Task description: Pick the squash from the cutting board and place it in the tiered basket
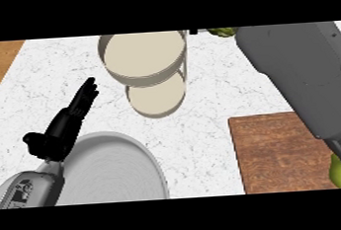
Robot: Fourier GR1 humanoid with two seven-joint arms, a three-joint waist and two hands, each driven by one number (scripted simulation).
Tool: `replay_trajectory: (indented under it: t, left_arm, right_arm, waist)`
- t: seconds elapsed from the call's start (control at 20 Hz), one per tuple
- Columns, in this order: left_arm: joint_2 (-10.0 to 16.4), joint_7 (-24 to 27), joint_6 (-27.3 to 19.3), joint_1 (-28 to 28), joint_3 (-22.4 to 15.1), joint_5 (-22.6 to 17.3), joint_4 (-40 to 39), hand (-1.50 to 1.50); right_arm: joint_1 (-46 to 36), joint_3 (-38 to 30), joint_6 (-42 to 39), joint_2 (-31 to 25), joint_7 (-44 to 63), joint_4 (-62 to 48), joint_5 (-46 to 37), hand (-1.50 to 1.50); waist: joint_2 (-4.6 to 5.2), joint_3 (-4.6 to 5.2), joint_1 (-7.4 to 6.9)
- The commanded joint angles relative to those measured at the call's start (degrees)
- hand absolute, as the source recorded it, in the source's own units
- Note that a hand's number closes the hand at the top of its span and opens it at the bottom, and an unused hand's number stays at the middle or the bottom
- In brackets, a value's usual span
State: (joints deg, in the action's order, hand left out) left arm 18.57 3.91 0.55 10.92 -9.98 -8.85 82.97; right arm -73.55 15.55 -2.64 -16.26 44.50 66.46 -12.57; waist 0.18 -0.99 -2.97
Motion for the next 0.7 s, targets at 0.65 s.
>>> replay_trajectory:
  t: [0.65]
  left_arm:
    - [-4.9, 2.7, -0.3, -2.7, -2.4, 0.2, -5.4, 0.00]
  right_arm:
    - [-11.6, -3.7, 7.9, 16.1, -13.1, -29.8, -1.0, 1.50]
  waist:
    - [1.14, 1.18, -0.27]
